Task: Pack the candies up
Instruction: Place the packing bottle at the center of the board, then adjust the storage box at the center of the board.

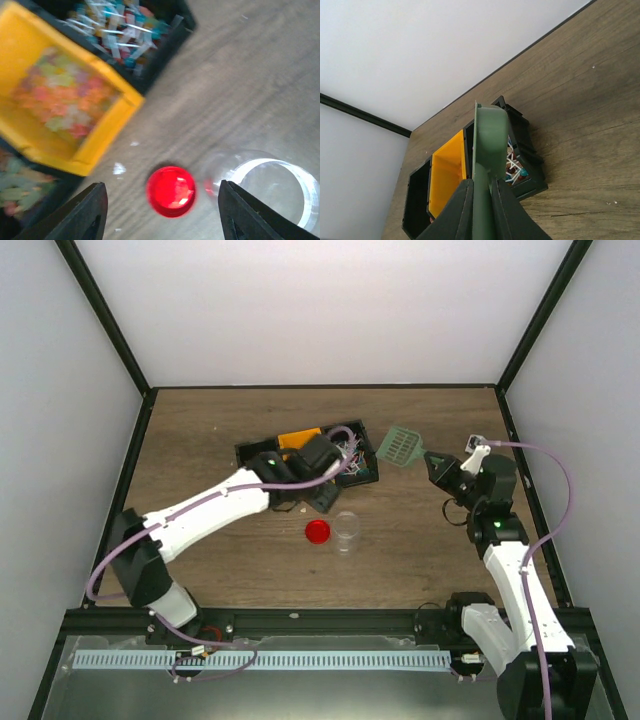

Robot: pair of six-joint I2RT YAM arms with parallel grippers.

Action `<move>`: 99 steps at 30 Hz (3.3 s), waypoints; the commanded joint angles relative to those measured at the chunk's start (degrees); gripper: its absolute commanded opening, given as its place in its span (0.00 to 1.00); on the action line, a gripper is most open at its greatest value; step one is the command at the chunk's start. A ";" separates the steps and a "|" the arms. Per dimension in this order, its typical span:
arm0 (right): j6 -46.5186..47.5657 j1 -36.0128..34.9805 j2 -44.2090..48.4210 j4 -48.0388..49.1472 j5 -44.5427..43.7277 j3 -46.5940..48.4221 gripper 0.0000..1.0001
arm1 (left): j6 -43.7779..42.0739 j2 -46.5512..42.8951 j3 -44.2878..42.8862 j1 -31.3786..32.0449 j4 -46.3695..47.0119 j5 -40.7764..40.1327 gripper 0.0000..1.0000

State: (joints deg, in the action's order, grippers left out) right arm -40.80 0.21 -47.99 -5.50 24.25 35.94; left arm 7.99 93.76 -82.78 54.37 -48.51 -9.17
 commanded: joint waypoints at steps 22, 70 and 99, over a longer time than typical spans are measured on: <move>0.54 0.63 -5.27 5.69 2.74 -3.29 0.01 | -6.93 8.63 -2.80 -29.61 8.28 2.13 0.47; 2.48 0.67 -14.00 6.89 3.92 -1.38 0.01 | -47.58 30.67 -22.50 -42.14 0.27 11.64 0.30; -3.05 0.67 -21.43 16.03 8.23 1.70 0.01 | -39.34 22.11 -5.76 -39.35 6.38 11.04 0.10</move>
State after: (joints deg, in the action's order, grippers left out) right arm -41.65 0.25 -67.96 5.48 30.46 33.87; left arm -33.15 117.56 -93.01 13.10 -39.46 3.22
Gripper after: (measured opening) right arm 0.081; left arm 0.126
